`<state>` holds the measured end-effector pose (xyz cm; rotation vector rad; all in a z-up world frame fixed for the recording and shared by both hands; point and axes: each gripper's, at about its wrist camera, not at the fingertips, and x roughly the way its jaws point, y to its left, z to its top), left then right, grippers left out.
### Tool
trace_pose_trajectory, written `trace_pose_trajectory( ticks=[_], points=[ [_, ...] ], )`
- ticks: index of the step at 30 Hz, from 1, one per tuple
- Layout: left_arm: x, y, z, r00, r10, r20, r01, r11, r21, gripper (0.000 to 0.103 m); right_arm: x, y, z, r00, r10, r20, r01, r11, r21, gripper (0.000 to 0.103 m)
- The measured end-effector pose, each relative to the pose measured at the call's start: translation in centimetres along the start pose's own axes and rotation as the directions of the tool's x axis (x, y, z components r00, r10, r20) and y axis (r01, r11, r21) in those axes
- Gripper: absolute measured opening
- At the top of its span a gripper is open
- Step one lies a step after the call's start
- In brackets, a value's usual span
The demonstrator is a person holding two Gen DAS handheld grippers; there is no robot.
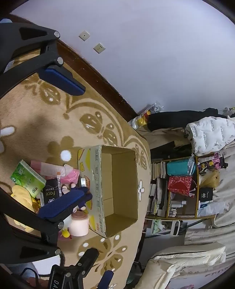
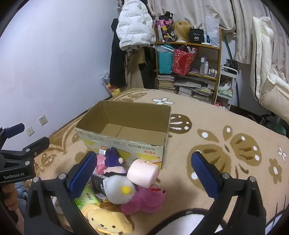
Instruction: Organize soft objects
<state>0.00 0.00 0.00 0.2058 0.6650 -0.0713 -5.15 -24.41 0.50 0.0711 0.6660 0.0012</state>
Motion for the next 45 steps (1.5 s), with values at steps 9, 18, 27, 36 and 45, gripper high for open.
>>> trace_pose_trajectory(
  ticks=[9, 18, 27, 36, 45],
  points=[
    [-0.14, -0.03, -0.16, 1.0, -0.009, -0.018, 0.009, 1.0, 0.013, 0.103, 0.0, 0.07, 0.01, 1.0, -0.003, -0.002, 0.003, 1.0, -0.005, 0.103],
    [-0.05, -0.24, -0.21, 1.0, -0.02, -0.016, 0.02, 1.0, 0.013, 0.103, 0.06, 0.13, 0.01, 1.0, 0.002, -0.004, -0.002, 1.0, -0.003, 0.103],
    [-0.06, -0.43, -0.44, 0.999, -0.029, -0.015, 0.029, 1.0, 0.009, 0.103, 0.14, 0.2, -0.02, 1.0, 0.004, -0.006, -0.004, 1.0, -0.001, 0.103],
    [0.04, -0.46, -0.49, 0.999, -0.029, -0.018, 0.029, 0.999, 0.018, 0.103, 0.19, 0.18, -0.04, 1.0, 0.0, -0.006, 0.0, 1.0, -0.005, 0.103],
    [0.23, -0.34, -0.54, 0.999, -0.034, -0.029, 0.034, 0.999, 0.017, 0.103, 0.22, 0.22, -0.06, 1.0, 0.001, -0.007, -0.001, 1.0, -0.007, 0.103]
  ],
)
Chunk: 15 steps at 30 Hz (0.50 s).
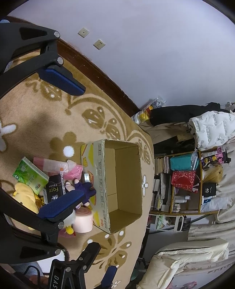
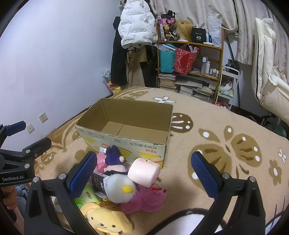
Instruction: Organize soft objects
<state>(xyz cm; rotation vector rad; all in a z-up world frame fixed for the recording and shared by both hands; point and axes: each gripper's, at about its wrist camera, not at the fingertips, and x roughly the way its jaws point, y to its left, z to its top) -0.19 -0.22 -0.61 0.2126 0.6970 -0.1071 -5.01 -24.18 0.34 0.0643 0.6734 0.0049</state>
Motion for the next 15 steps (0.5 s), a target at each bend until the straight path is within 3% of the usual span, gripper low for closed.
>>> trace_pose_trajectory(
  ticks=[15],
  points=[
    [-0.21, 0.06, 0.2, 1.0, 0.016, 0.008, -0.016, 1.0, 0.015, 0.103, -0.05, -0.07, 0.06, 1.0, 0.0, -0.003, 0.0, 1.0, -0.001, 0.103]
  ],
)
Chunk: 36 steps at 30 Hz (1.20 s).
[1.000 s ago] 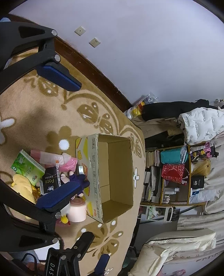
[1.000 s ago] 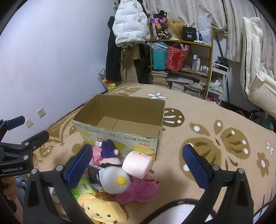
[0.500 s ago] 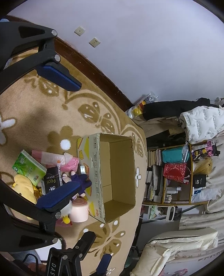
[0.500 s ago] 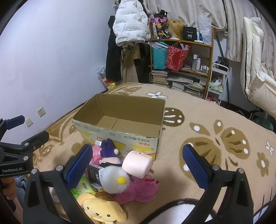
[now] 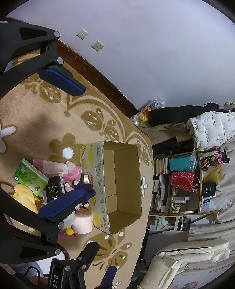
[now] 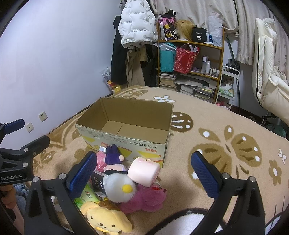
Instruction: Organize soft objects
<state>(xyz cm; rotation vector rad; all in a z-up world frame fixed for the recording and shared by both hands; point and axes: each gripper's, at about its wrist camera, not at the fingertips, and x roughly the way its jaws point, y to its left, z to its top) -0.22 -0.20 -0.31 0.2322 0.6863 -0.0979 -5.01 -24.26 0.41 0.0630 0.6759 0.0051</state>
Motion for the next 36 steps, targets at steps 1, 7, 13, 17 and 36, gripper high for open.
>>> trace_pose_trajectory(
  ticks=[1, 7, 13, 17, 36],
  points=[
    [-0.03, -0.03, 0.0, 1.0, -0.001, 0.0, 0.001, 1.0, 0.0, 0.103, -0.01, -0.01, 0.0, 1.0, 0.0, 0.0, 0.0, 1.0, 0.0, 0.103],
    [-0.08, 0.01, 0.02, 1.0, -0.001, -0.001, 0.001, 1.0, 0.003, 0.103, 0.02, 0.03, 0.02, 1.0, -0.001, -0.001, 0.001, 1.0, 0.0, 0.103],
    [-0.07, -0.02, 0.05, 1.0, 0.001, -0.003, -0.001, 1.0, 0.009, 0.103, 0.01, 0.05, 0.01, 1.0, -0.002, -0.001, 0.002, 1.0, -0.002, 0.103],
    [-0.02, -0.02, 0.05, 1.0, 0.002, -0.004, -0.002, 1.0, 0.009, 0.103, 0.02, 0.04, 0.02, 1.0, -0.002, -0.002, 0.002, 1.0, -0.002, 0.103],
    [0.03, -0.02, 0.0, 1.0, 0.003, -0.004, -0.003, 1.0, 0.012, 0.103, 0.05, 0.07, 0.02, 1.0, -0.004, -0.003, 0.004, 1.0, -0.004, 0.103]
  ],
)
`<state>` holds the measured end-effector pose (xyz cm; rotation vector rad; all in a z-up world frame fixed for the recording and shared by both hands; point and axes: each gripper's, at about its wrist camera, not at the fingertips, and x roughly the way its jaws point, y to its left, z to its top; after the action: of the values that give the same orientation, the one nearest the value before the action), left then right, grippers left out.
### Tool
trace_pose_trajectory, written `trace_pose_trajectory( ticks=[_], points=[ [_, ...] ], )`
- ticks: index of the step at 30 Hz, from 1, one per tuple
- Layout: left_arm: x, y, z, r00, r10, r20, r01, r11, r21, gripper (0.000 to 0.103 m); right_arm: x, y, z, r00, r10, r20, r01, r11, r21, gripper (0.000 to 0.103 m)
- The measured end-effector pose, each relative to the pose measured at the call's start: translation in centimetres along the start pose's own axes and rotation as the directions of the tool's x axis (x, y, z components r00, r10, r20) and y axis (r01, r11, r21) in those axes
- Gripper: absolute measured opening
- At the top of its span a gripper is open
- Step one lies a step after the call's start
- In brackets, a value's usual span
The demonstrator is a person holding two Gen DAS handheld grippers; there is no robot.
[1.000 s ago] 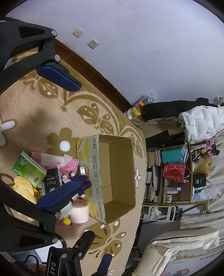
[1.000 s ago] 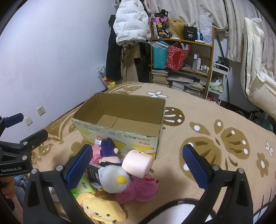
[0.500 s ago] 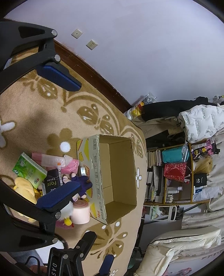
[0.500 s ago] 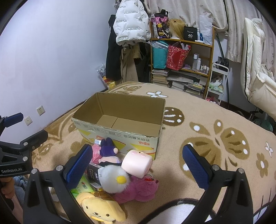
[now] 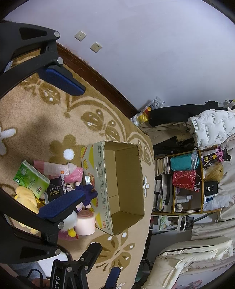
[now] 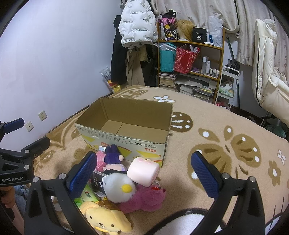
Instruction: Organize soft objects
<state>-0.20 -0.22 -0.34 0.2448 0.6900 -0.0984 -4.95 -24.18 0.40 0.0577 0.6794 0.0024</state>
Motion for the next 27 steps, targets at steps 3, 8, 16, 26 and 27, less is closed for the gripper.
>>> trace_pose_trajectory(
  ticks=[3, 8, 16, 26, 27],
  points=[
    [0.1, 0.1, -0.2, 1.0, 0.001, -0.002, -0.001, 1.0, 0.003, 0.103, 0.0, 0.0, 0.0, 1.0, -0.001, -0.001, 0.001, 1.0, 0.0, 0.103],
    [0.2, 0.2, -0.2, 1.0, 0.005, 0.0, -0.005, 1.0, 0.003, 0.103, 0.1, -0.1, -0.2, 1.0, -0.002, -0.003, 0.002, 1.0, -0.001, 0.103],
    [1.9, 0.6, -0.5, 0.999, 0.008, -0.049, -0.009, 1.0, -0.01, 0.103, 0.1, -0.2, -0.2, 1.0, 0.0, -0.006, 0.0, 1.0, -0.001, 0.103],
    [2.6, 0.9, -0.2, 0.997, 0.034, -0.067, -0.035, 0.999, -0.015, 0.103, 0.8, -0.9, -0.9, 1.0, -0.013, -0.025, 0.014, 1.0, 0.007, 0.103],
    [3.0, 0.7, -0.1, 0.996, 0.036, -0.079, -0.037, 0.999, -0.014, 0.103, 1.0, -1.2, -1.1, 1.0, -0.012, -0.029, 0.012, 1.0, 0.011, 0.103]
  ],
)
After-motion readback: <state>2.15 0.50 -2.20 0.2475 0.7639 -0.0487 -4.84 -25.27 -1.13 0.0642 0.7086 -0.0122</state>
